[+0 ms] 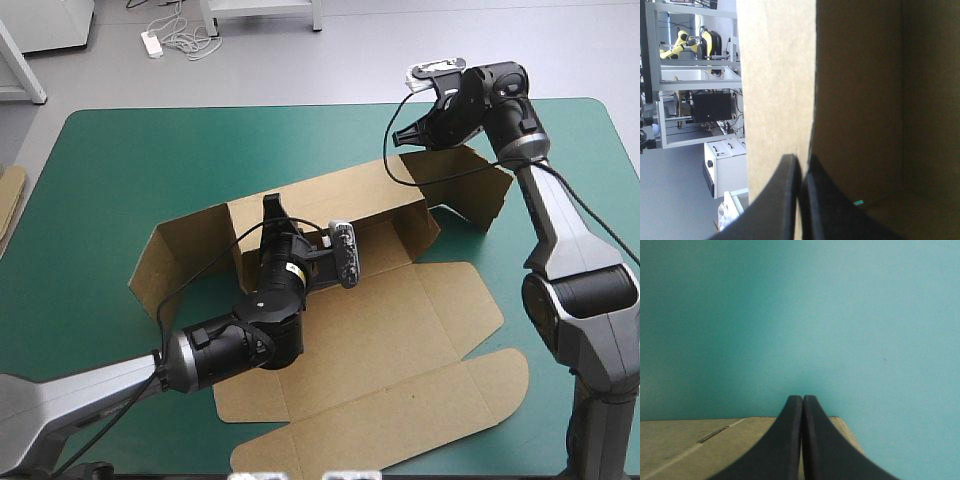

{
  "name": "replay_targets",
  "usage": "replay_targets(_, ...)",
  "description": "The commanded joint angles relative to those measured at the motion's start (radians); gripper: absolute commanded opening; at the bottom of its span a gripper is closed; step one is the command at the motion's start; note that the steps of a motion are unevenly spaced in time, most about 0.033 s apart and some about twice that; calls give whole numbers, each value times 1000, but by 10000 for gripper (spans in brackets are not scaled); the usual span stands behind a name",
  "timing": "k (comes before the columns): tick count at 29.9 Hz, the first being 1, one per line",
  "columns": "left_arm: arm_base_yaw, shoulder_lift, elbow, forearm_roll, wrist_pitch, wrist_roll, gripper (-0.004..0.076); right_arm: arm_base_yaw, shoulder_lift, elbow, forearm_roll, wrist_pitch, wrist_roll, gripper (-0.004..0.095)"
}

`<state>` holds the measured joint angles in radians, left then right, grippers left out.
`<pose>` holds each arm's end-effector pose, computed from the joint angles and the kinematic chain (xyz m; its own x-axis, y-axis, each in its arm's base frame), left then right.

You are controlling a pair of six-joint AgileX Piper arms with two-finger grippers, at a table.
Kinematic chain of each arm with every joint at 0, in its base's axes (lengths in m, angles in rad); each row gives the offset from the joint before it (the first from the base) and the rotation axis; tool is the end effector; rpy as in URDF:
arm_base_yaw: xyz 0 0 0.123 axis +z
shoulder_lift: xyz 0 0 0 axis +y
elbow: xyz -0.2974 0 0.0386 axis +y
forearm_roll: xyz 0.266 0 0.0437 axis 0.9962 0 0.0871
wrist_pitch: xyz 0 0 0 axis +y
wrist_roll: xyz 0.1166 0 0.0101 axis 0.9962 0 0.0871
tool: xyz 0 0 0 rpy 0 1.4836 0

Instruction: Fold the box

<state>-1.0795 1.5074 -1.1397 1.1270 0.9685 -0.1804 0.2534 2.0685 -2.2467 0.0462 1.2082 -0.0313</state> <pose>0.2353 -0.2550 0.3093 -0.0440 0.9859 -0.1612 0.4967 0.1616 0.8527 0.4814 0.1299 0.3614 -0.7790 -0.2171 -0.5883 -0.2867 0.9577 0.0262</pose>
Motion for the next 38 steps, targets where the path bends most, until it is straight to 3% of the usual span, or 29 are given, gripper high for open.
replay_targets(1,-3,-29,-18,-22,50,-16,-9,-2,-65,-27,1,39,3,-13)
replay_targets(13,-3,-29,-18,-15,54,-16,-9,1,-154,-7,-10,41,18,-11)
replay_targets(19,-3,-29,-18,-13,60,-10,-9,1,-185,98,-54,41,18,-11)
replay_targets(28,-3,-29,-18,-19,60,-12,-9,5,-233,225,27,41,31,-12)
replay_targets(33,-3,-29,-18,-19,65,-12,-9,39,-357,429,-35,34,45,-11)
replay_targets(38,-3,-29,-18,-19,51,-17,-9,42,-370,448,-46,18,45,-11)
